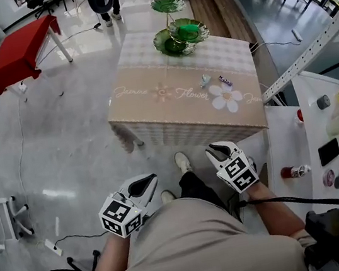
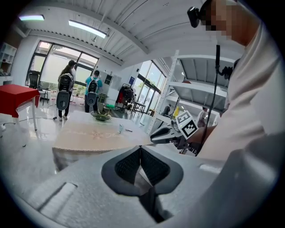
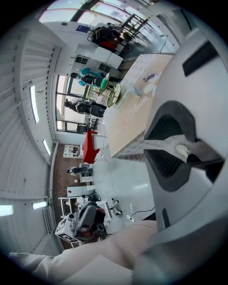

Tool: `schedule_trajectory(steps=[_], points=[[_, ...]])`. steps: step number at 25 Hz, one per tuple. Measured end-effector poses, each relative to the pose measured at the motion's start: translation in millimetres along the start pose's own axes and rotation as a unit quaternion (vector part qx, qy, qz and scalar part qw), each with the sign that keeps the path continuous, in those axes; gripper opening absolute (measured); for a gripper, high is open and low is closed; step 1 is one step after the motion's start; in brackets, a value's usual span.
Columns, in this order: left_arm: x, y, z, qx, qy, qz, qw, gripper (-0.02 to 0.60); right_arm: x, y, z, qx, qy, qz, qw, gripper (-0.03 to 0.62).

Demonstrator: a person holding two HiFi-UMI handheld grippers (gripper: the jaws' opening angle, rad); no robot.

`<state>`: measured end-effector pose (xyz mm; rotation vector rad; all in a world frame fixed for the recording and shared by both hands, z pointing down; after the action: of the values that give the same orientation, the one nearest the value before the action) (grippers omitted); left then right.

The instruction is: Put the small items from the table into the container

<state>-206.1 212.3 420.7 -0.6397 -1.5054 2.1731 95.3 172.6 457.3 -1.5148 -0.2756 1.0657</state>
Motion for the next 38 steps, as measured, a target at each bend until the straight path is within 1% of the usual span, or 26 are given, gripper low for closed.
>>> schedule_trajectory(steps=[3, 5, 7, 11, 14, 17, 19, 22, 27, 31, 32, 33, 38], points=[[1, 2, 4, 0.01, 0.01, -0.006, 0.9999, 0.009, -10, -6, -22, 0.001, -0.022, -0.001, 1.0, 0.121], [-2, 3, 6, 0.012, 0.021, -0.006, 0.9997, 0.009, -19, -14, -44, -0.008, -0.036, 0.0, 0.999, 0.169], [-8, 7, 8, 0.012, 0.032, -0.005, 0.9994, 0.009, -29, -19, -72, -0.023, -0.055, -0.007, 0.998, 0.192], [-18, 18, 23, 0.014, 0.054, -0.009, 0.9984, 0.009, -66, -29, -121, -0.065, -0.102, -0.03, 0.992, 0.219], [-33, 26, 39, 0.014, 0.061, -0.012, 0.9979, 0.009, -101, -39, -155, -0.093, -0.125, -0.039, 0.987, 0.245], [-53, 38, 53, 0.01, 0.07, -0.009, 0.9974, 0.009, -130, -48, -190, -0.123, -0.141, -0.042, 0.981, 0.26], [-66, 47, 62, 0.009, 0.078, -0.009, 0.9968, 0.01, -148, -53, -210, -0.134, -0.149, -0.042, 0.979, 0.27], [-85, 59, 75, 0.005, 0.089, -0.006, 0.996, 0.009, -175, -62, -234, -0.152, -0.152, -0.037, 0.976, 0.29], [-115, 72, 92, 0.002, 0.104, 0.001, 0.9946, 0.01, -212, -78, -265, -0.171, -0.155, -0.021, 0.973, 0.296], [-137, 79, 104, -0.001, 0.113, 0.007, 0.9936, 0.009, -233, -87, -281, -0.182, -0.153, -0.015, 0.971, 0.295], [-142, 80, 106, -0.002, 0.116, 0.007, 0.9933, 0.01, -235, -87, -284, -0.181, -0.15, -0.017, 0.972, 0.279], [-147, 81, 109, -0.002, 0.118, 0.007, 0.993, 0.009, -237, -87, -286, -0.178, -0.146, -0.02, 0.973, 0.209], [-169, 86, 118, -0.002, 0.12, 0.006, 0.9927, 0.009, -236, -81, -294, -0.166, -0.118, -0.023, 0.979, 0.204]])
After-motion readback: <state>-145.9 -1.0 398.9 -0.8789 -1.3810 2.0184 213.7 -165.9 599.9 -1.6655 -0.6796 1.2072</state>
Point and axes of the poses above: the fingertips, and each gripper's own axes: x backward along the fingers, z to its left, y out of its top, the point moved 10 cm from there along x, backward along the fingers, and after that the axes turned 15 degrees about -z, right-handed, at the moved point
